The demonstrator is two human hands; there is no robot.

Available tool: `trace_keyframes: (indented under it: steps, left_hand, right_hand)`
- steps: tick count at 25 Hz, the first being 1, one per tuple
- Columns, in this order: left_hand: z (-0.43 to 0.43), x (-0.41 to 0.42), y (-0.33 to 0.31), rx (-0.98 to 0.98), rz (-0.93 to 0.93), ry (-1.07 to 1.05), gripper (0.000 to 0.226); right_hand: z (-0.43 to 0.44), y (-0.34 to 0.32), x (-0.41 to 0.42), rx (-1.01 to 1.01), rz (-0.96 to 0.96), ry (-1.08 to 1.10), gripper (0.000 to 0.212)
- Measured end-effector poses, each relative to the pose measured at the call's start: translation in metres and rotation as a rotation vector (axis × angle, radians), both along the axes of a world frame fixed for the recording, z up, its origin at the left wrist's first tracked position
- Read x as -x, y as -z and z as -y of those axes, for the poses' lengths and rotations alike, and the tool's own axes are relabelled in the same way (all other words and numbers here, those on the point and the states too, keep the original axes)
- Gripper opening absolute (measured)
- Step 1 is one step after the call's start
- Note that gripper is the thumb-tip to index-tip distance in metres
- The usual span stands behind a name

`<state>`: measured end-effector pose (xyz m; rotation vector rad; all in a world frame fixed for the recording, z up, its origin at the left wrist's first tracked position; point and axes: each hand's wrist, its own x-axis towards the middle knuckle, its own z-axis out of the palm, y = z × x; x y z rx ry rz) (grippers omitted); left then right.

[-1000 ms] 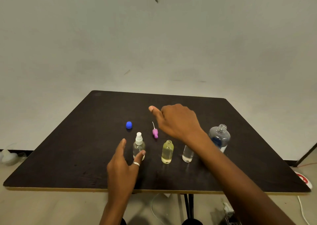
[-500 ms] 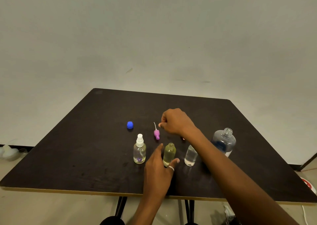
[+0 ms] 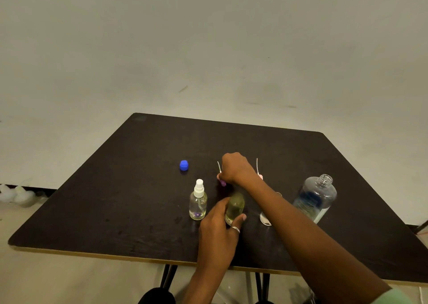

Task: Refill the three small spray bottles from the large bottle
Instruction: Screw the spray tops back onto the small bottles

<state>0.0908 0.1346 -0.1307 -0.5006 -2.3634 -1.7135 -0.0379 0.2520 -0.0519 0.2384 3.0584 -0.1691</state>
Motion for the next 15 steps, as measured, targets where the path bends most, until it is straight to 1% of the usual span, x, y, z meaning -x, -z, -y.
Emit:
trace_keyframes:
  steps: [4,7,12,15]
  left_hand:
    - [0.0,0.0,0.001,0.015,-0.007,-0.005,0.041]
    - [0.0,0.001,0.002,-0.004,-0.02,-0.004,0.039]
    - [0.0,0.005,0.006,-0.05,0.03,0.019,0.04]
    - [0.0,0.006,0.008,-0.077,0.053,0.035,0.04]
  right_hand:
    - [0.001,-0.001,-0.003,-0.007,0.03,-0.037,0.019]
    - [0.004,-0.017,-0.014,0.007,0.028,-0.07,0.009]
    - [-0.005,-0.074,-0.056,0.081,-0.112,-0.158,0.013]
    - [-0.018,-0.11,-0.092,0.076,-0.164,-0.236,0.018]
